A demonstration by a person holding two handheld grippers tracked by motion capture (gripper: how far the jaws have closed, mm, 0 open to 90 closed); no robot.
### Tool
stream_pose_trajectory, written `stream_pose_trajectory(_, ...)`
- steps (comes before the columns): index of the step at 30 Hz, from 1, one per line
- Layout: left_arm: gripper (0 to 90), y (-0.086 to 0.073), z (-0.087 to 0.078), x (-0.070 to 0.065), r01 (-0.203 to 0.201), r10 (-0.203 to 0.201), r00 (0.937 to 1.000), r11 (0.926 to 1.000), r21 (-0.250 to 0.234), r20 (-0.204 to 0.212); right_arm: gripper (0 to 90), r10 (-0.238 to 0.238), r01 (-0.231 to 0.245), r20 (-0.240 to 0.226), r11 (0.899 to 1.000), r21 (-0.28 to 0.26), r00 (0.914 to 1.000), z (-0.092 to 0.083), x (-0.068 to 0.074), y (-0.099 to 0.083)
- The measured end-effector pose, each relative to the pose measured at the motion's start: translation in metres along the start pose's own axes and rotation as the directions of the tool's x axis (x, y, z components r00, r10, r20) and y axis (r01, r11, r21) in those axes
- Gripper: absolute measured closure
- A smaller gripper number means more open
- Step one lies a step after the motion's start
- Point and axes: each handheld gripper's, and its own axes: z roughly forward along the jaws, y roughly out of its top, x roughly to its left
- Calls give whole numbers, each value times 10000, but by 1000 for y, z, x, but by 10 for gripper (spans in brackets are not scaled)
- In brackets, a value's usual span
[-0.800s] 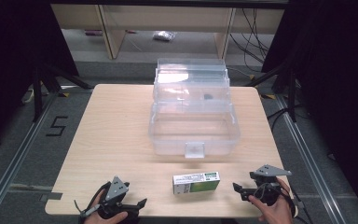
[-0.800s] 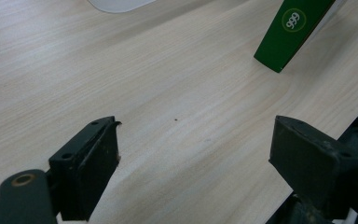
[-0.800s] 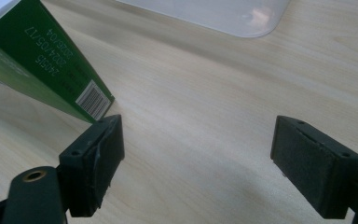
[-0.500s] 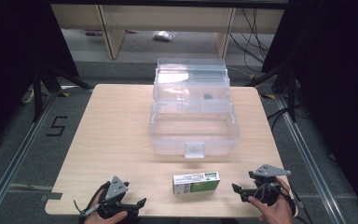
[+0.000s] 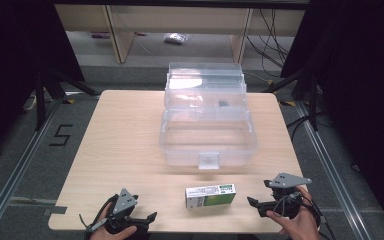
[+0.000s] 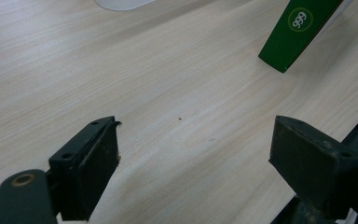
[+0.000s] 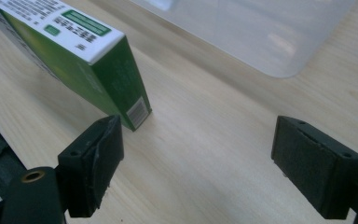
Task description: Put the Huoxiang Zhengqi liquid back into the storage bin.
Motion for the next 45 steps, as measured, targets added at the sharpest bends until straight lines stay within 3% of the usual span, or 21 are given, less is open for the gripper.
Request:
stream_pose_trajectory(3, 149, 0, 1, 0, -20, 20, 10000, 10000, -42, -23, 181, -353, 353, -68, 9994, 4, 9994, -3, 2, 7)
stream_pose_trajectory(4, 149, 0, 0, 0, -37, 37, 10000, 10000, -36, -21, 181, -267, 268, -127, 9996, 54, 9996, -4, 5, 9)
stream_pose_trajectory(7, 149, 0, 1, 0, 7, -7, 10000, 10000, -14, 30, 180, -826, 830, -257, 9965, 142, 9963, -6, 7, 18)
stream_pose_trajectory(13, 149, 0, 1, 0, 10, -10, 10000, 10000, -31, 21, 178, -1251, 1270, -502, 9912, 380, 9909, -8, 17, 37)
stream_pose_trajectory(19, 149, 0, 1, 0, 5, -5, 10000, 10000, -25, 25, 178, -2177, 2222, -971, 9743, 379, 9712, -5, 27, 54)
stream_pose_trajectory(24, 149, 0, 1, 0, 23, -23, 10000, 10000, -58, 13, 177, -2452, 2497, -1054, 9678, 318, 9637, -3, 34, 62)
stream_pose_trajectory(28, 149, 0, 1, 1, -71, 71, 10000, 10000, -30, 12, 177, -2776, 2856, -1257, 9570, 506, 9525, 1, 40, 69)
stream_pose_trajectory(30, 149, 0, 2, 1, -71, 71, 10000, 10000, 5, -50, 177, -3077, 3160, -1386, 9478, 420, 9413, 4, 43, 73)
stream_pose_trajectory(32, 149, -1, 1, 0, 8, -8, 10000, 10000, -26, 8, 177, -3038, 3133, -1438, 9484, 479, 9418, 5, 44, 74)
stream_pose_trajectory(40, 149, 0, 2, 0, -33, 33, 10000, 10000, -31, 13, 174, -3584, 3811, -1875, 9189, 1024, 9145, 19, 60, 87)
stream_pose_trajectory(41, 149, -1, 2, 0, 8, -8, 10000, 10000, -51, 34, 175, -3704, 3965, -1988, 9112, 1119, 9074, 22, 61, 89)
stream_pose_trajectory(42, 148, -1, 2, 0, -20, 20, 10000, 10000, -18, 2, 177, -3701, 3976, -2038, 9104, 1149, 9064, 24, 63, 90)
stream_pose_trajectory(43, 149, -1, 1, 0, -6, 6, 10000, 10000, -18, 25, 179, -3586, 3869, -1992, 9132, 1276, 9120, 25, 64, 91)
stream_pose_trajectory(44, 149, -1, 1, 0, -83, 83, 9999, 10000, 4, 57, 179, -3855, 4142, -2059, 9022, 1204, 8994, 29, 64, 93)
stream_pose_trajectory(45, 149, -1, 1, 0, -21, 21, 10000, 10000, -57, 41, 179, -3855, 4163, -2124, 9005, 1259, 8980, 30, 65, 94)
